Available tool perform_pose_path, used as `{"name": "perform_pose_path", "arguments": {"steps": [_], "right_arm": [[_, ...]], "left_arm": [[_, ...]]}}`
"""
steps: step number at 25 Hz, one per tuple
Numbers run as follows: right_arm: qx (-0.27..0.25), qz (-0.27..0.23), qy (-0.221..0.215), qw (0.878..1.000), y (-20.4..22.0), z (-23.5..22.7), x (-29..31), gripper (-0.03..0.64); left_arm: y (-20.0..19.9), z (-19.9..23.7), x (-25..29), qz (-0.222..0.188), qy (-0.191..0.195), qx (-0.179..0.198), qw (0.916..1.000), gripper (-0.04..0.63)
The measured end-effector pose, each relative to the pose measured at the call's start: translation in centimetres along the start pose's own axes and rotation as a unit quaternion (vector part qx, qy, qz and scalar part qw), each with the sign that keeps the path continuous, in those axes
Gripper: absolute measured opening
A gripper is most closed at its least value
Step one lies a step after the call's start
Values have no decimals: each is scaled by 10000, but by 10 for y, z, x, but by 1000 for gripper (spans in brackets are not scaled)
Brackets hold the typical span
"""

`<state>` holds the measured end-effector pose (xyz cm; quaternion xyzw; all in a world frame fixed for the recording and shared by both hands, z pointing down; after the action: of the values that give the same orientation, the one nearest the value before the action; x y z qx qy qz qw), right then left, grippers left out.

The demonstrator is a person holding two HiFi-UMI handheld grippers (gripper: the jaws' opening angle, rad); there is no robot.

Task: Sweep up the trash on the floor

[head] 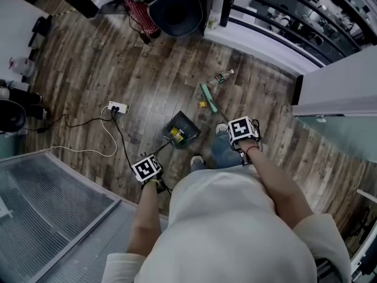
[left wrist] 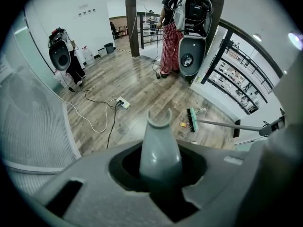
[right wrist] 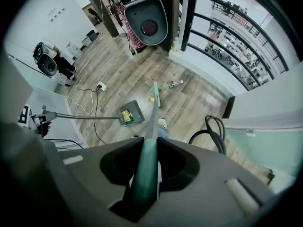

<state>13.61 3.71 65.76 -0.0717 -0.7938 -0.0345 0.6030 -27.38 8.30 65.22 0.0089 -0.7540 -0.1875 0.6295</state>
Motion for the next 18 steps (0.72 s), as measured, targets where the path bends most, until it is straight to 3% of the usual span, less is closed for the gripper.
{"name": "perform_pose_path", "arguments": {"steps": [8,14,18], "right_arm": [[-769,242,391,9960,-20,-18,-1,98],[-1561,492,736,9838,-24,-15,10,98],[-1735,645,783,9796,-28,-11,17,98]], "left_arm": [[-19,-46,0,22,-129,-51,9999,94],[-26,-63,2,40,-262,-8,9996,94],[-35,-66,5,94,-313,8,9995,94]]}}
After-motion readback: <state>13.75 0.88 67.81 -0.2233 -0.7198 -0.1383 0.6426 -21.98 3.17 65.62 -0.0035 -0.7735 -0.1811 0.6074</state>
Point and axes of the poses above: the fingertips, and each gripper's own axes: x forward along the fingers, z to its left, y out of its underside, the point moved 1 cm from there along -x, backward along the fingers, and after that the axes turned 10 degrees about -y, right-handed, at the moved point
